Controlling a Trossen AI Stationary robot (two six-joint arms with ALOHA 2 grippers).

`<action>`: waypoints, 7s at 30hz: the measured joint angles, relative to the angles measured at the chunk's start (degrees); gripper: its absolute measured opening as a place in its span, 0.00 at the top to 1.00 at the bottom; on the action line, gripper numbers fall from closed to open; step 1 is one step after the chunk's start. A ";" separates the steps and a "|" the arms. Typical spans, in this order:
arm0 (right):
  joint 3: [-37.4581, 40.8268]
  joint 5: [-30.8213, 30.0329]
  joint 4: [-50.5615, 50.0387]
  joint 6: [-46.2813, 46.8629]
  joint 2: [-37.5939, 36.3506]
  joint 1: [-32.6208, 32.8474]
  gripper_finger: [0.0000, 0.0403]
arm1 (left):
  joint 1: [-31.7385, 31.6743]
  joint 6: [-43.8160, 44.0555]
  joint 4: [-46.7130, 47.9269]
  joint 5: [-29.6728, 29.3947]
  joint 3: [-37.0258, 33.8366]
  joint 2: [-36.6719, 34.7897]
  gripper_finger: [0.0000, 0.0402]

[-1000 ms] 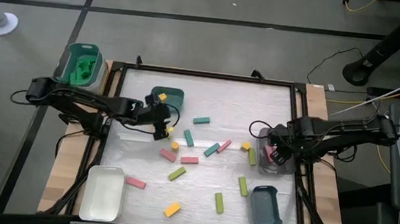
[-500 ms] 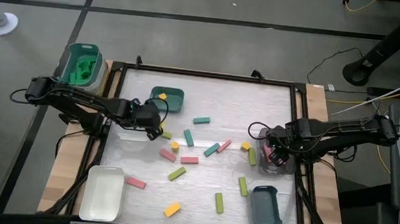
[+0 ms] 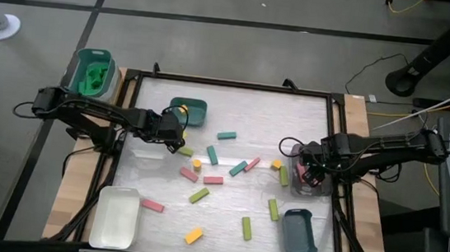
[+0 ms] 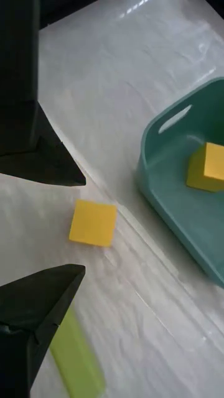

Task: Sort blocks
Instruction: Put the yellow block into the green bin, then put the pink block into the black bin, then put the green block into the white bin

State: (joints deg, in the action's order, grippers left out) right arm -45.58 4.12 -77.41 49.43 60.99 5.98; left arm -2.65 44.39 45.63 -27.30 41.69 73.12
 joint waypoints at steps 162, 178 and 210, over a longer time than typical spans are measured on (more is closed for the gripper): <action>-19.95 -13.57 -12.58 -23.02 25.35 8.63 0.78 | 17.06 -19.82 -34.91 24.95 -1.01 1.56 0.54; -10.12 -13.55 -10.92 -15.19 25.38 9.79 0.77 | 27.52 -9.85 -49.06 17.68 -1.01 9.37 0.54; -10.12 -13.52 -9.74 -15.21 25.38 9.75 0.76 | 30.09 -9.55 -29.35 10.82 11.91 25.34 0.54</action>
State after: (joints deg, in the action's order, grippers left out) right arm -55.70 -9.40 -87.14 34.22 86.37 15.73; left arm 27.44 34.84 16.27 -16.48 53.60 98.45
